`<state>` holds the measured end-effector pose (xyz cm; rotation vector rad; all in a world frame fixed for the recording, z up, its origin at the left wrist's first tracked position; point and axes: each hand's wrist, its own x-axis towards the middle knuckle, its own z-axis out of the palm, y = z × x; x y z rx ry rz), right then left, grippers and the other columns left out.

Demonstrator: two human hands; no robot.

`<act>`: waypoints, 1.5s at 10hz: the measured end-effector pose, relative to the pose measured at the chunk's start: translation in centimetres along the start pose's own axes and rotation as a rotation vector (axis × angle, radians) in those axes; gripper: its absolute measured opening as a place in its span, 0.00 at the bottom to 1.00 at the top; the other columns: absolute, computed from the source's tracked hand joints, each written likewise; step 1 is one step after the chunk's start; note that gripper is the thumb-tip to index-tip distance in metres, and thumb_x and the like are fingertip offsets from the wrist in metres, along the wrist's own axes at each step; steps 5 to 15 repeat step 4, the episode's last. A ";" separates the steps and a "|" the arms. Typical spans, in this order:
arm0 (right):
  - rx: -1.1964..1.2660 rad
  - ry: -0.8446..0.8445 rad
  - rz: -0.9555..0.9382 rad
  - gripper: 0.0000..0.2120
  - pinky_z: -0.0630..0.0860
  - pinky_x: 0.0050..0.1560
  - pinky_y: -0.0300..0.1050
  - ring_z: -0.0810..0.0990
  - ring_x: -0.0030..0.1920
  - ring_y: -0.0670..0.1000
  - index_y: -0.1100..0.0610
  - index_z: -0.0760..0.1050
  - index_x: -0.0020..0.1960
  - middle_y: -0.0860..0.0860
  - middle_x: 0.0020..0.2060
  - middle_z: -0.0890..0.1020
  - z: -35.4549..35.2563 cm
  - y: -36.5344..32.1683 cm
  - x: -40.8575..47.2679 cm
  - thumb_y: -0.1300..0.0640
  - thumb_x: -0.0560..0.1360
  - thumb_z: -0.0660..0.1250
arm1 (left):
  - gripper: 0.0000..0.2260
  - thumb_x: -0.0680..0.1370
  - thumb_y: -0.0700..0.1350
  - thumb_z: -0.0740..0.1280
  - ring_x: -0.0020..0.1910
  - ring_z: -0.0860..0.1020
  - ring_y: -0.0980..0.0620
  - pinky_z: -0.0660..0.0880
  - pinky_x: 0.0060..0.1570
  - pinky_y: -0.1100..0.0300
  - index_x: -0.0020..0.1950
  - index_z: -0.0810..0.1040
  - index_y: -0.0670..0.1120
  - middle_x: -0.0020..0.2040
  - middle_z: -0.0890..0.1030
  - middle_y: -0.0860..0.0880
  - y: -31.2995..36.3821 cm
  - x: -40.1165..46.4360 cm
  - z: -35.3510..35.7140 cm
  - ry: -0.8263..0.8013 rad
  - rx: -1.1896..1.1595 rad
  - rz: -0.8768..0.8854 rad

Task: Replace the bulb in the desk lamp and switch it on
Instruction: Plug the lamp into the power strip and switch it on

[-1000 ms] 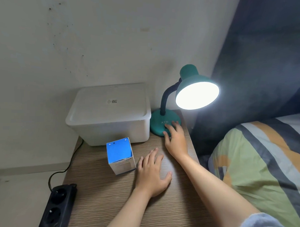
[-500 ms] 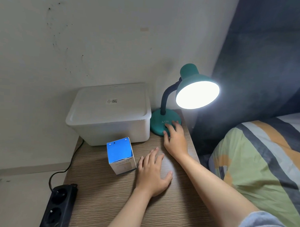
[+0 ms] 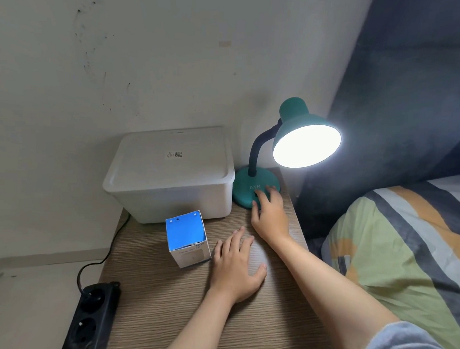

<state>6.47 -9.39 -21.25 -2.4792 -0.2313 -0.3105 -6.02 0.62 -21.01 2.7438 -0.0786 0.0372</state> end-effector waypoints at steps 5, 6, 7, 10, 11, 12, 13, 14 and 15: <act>0.100 -0.006 0.071 0.19 0.66 0.67 0.52 0.60 0.73 0.57 0.56 0.67 0.69 0.59 0.71 0.65 -0.8 -0.5 -0.5 0.55 0.79 0.59 | 0.29 0.72 0.64 0.55 0.74 0.53 0.53 0.49 0.73 0.49 0.70 0.60 0.54 0.76 0.54 0.53 0.2 0.0 -0.5 -0.025 -0.021 0.004; 0.100 -0.006 0.071 0.19 0.66 0.67 0.52 0.60 0.73 0.57 0.56 0.67 0.69 0.59 0.71 0.65 -0.8 -0.5 -0.5 0.55 0.79 0.59 | 0.29 0.72 0.64 0.55 0.74 0.53 0.53 0.49 0.73 0.49 0.70 0.60 0.54 0.76 0.54 0.53 0.2 0.0 -0.5 -0.025 -0.021 0.004; 0.100 -0.006 0.071 0.19 0.66 0.67 0.52 0.60 0.73 0.57 0.56 0.67 0.69 0.59 0.71 0.65 -0.8 -0.5 -0.5 0.55 0.79 0.59 | 0.29 0.72 0.64 0.55 0.74 0.53 0.53 0.49 0.73 0.49 0.70 0.60 0.54 0.76 0.54 0.53 0.2 0.0 -0.5 -0.025 -0.021 0.004; 0.100 -0.006 0.071 0.19 0.66 0.67 0.52 0.60 0.73 0.57 0.56 0.67 0.69 0.59 0.71 0.65 -0.8 -0.5 -0.5 0.55 0.79 0.59 | 0.29 0.72 0.64 0.55 0.74 0.53 0.53 0.49 0.73 0.49 0.70 0.60 0.54 0.76 0.54 0.53 0.2 0.0 -0.5 -0.025 -0.021 0.004; 0.100 -0.006 0.071 0.19 0.66 0.67 0.52 0.60 0.73 0.57 0.56 0.67 0.69 0.59 0.71 0.65 -0.8 -0.5 -0.5 0.55 0.79 0.59 | 0.29 0.72 0.64 0.55 0.74 0.53 0.53 0.49 0.73 0.49 0.70 0.60 0.54 0.76 0.54 0.53 0.2 0.0 -0.5 -0.025 -0.021 0.004; 0.100 -0.006 0.071 0.19 0.66 0.67 0.52 0.60 0.73 0.57 0.56 0.67 0.69 0.59 0.71 0.65 -0.8 -0.5 -0.5 0.55 0.79 0.59 | 0.29 0.72 0.64 0.55 0.74 0.53 0.53 0.49 0.73 0.49 0.70 0.60 0.54 0.76 0.54 0.53 0.2 0.0 -0.5 -0.025 -0.021 0.004; 0.100 -0.006 0.071 0.19 0.66 0.67 0.52 0.60 0.73 0.57 0.56 0.67 0.69 0.59 0.71 0.65 -0.8 -0.5 -0.5 0.55 0.79 0.59 | 0.29 0.72 0.64 0.55 0.74 0.53 0.53 0.49 0.73 0.49 0.70 0.60 0.54 0.76 0.54 0.53 0.2 0.0 -0.5 -0.025 -0.021 0.004; 0.100 -0.006 0.071 0.19 0.66 0.67 0.52 0.60 0.73 0.57 0.56 0.67 0.69 0.59 0.71 0.65 -0.8 -0.5 -0.5 0.55 0.79 0.59 | 0.29 0.72 0.64 0.55 0.74 0.53 0.53 0.49 0.73 0.49 0.70 0.60 0.54 0.76 0.54 0.53 0.2 0.0 -0.5 -0.025 -0.021 0.004; 0.100 -0.006 0.071 0.19 0.66 0.67 0.52 0.60 0.73 0.57 0.56 0.67 0.69 0.59 0.71 0.65 -0.8 -0.5 -0.5 0.55 0.79 0.59 | 0.29 0.72 0.64 0.55 0.74 0.53 0.53 0.49 0.73 0.49 0.70 0.60 0.54 0.76 0.54 0.53 0.2 0.0 -0.5 -0.025 -0.021 0.004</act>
